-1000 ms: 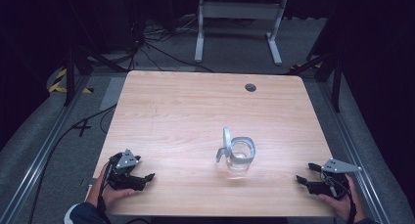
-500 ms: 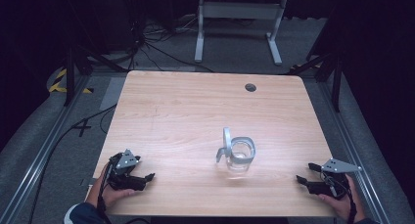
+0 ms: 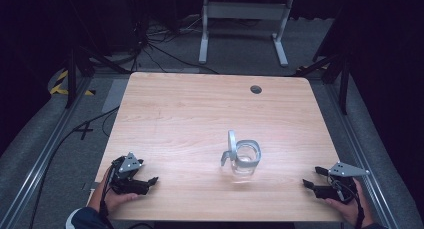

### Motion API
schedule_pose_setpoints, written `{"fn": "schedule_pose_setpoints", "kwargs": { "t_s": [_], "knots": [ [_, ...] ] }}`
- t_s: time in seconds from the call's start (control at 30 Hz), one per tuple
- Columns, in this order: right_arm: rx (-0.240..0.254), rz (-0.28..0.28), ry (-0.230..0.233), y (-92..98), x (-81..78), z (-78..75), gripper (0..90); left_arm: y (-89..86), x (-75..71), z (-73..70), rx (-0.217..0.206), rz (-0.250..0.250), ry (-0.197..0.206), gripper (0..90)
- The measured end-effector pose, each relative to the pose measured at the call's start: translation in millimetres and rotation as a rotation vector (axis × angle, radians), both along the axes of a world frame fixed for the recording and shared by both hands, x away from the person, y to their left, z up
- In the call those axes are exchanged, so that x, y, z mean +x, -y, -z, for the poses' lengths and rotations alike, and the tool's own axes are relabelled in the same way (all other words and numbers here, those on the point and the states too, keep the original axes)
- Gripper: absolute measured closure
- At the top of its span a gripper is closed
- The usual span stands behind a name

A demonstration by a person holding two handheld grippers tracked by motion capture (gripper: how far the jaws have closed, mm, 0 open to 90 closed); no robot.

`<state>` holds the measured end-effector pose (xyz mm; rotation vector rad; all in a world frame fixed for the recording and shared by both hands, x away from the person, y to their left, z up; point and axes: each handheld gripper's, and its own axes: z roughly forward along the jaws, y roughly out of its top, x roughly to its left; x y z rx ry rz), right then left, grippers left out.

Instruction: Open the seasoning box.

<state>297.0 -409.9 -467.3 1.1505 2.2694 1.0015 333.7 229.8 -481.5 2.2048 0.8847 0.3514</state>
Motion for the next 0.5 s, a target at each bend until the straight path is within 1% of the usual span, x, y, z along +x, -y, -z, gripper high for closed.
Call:
{"fn": "schedule_pose_setpoints", "kwargs": {
  "t_s": [0.3, 0.33, 0.37, 0.4, 0.5],
  "knots": [
    [0.001, 0.005, 0.0, 0.2, 0.4, -0.1, 25.6, 0.1, 1.2, -0.4, 0.007, -0.001, 0.001, 15.8],
    [0.001, 0.008, 0.001, 0.3, 0.5, 0.0, 25.6, 1.0, 0.7, 0.4, -0.005, -0.013, 0.0, 15.7],
    [0.001, 0.01, 0.001, 0.3, 0.5, 0.0, 25.6, 1.4, 1.3, 0.9, -0.011, -0.013, 0.009, 15.7],
    [0.008, 0.014, -0.002, 0.0, 0.4, -0.2, 25.6, 1.4, 1.3, 0.9, -0.011, -0.013, 0.008, 15.7],
    [0.0, 0.016, 0.001, 0.7, 0.8, -0.1, 25.6, 1.7, 0.1, 0.7, -0.009, -0.024, -0.002, 15.6]
  ]
}}
